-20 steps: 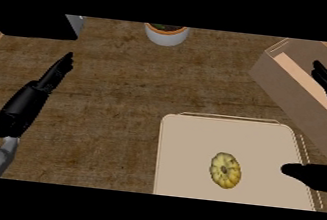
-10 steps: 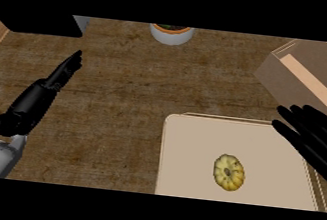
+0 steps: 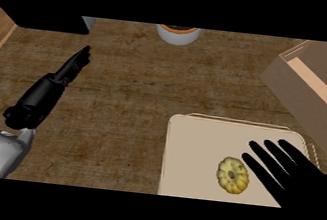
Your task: Pick the squash from the tray and place it in the cardboard box
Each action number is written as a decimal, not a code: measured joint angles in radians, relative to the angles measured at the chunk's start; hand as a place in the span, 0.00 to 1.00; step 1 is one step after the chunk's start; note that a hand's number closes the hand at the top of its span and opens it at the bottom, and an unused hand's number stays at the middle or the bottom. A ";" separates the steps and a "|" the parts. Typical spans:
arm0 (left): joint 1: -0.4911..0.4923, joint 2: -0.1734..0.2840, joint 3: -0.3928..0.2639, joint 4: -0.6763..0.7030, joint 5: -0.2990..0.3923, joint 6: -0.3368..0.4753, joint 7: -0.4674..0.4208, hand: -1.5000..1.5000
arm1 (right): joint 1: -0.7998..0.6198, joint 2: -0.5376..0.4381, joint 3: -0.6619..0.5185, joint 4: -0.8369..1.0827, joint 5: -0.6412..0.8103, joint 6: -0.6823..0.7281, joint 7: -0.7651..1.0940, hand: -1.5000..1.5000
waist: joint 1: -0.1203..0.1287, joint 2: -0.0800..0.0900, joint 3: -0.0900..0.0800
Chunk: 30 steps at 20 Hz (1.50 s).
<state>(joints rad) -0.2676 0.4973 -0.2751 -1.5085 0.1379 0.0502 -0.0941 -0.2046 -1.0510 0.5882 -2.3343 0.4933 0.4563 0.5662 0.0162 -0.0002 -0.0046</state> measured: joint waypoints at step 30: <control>0.038 -0.052 0.077 -0.008 -0.065 -0.065 0.003 0.50 | -0.108 0.616 0.403 0.327 0.439 0.290 0.371 0.00 | -0.017 -0.001 0.004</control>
<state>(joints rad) -0.2291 0.4450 -0.1979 -1.5167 0.0732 -0.0147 -0.0912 -0.3129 -0.4354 0.9910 -2.0074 0.9323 0.7464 0.9375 -0.0006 -0.0013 -0.0004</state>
